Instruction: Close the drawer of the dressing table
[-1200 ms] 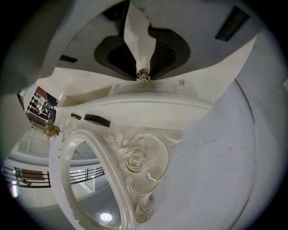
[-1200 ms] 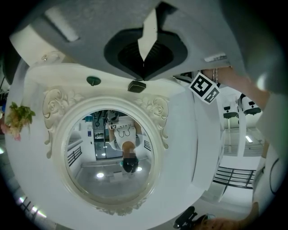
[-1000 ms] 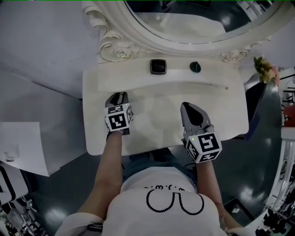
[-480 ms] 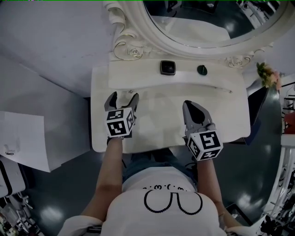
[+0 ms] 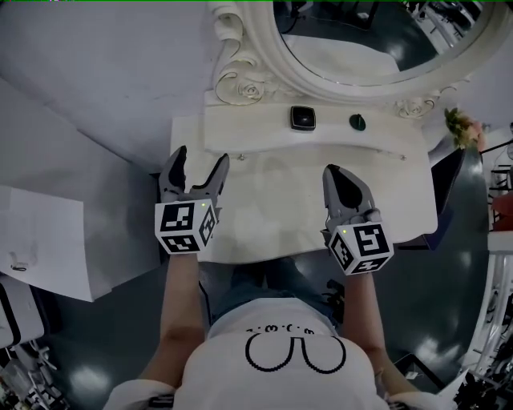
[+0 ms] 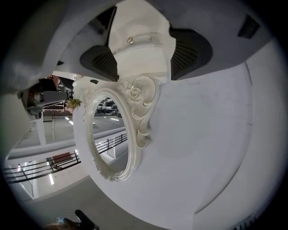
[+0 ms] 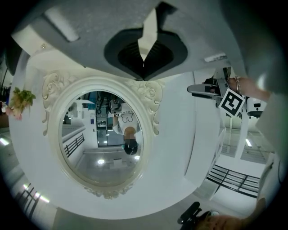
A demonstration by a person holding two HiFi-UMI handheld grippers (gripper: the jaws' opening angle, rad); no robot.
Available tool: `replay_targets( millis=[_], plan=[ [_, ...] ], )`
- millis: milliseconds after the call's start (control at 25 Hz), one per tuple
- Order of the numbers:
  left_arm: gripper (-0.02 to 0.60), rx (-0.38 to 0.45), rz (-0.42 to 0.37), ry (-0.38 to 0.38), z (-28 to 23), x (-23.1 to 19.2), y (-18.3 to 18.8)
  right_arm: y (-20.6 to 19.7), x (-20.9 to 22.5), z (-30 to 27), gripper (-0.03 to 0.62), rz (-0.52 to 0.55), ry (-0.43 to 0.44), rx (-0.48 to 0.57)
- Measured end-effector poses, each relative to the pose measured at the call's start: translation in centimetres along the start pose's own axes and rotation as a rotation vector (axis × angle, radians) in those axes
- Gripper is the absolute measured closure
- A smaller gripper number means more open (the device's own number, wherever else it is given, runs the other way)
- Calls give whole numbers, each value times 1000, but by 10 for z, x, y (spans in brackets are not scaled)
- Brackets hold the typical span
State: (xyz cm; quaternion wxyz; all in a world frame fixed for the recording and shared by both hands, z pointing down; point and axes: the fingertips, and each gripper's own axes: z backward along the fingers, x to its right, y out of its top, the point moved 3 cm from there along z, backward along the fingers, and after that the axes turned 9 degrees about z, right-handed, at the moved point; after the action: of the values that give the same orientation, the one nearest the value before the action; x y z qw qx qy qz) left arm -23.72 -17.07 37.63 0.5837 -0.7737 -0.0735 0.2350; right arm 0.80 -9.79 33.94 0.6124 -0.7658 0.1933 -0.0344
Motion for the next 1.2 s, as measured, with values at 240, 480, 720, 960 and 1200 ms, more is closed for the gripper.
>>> replay_targets(
  millis=[240, 480, 720, 960, 1200],
  plan=[
    [222, 90, -27, -15, 21, 9, 27, 35, -8, 5, 597, 44, 25, 79],
    [583, 213, 0, 21, 59, 16, 59, 56, -12, 22, 597, 53, 33, 149],
    [583, 278, -84, -10, 84, 50, 97, 86, -2, 53, 597, 151, -4, 197],
    [583, 351, -141, -3, 101, 69, 130, 120, 7, 77, 597, 180, -46, 277],
    [583, 374, -150, 22, 110, 68, 140, 123, 7, 89, 597, 214, -106, 287]
  ],
)
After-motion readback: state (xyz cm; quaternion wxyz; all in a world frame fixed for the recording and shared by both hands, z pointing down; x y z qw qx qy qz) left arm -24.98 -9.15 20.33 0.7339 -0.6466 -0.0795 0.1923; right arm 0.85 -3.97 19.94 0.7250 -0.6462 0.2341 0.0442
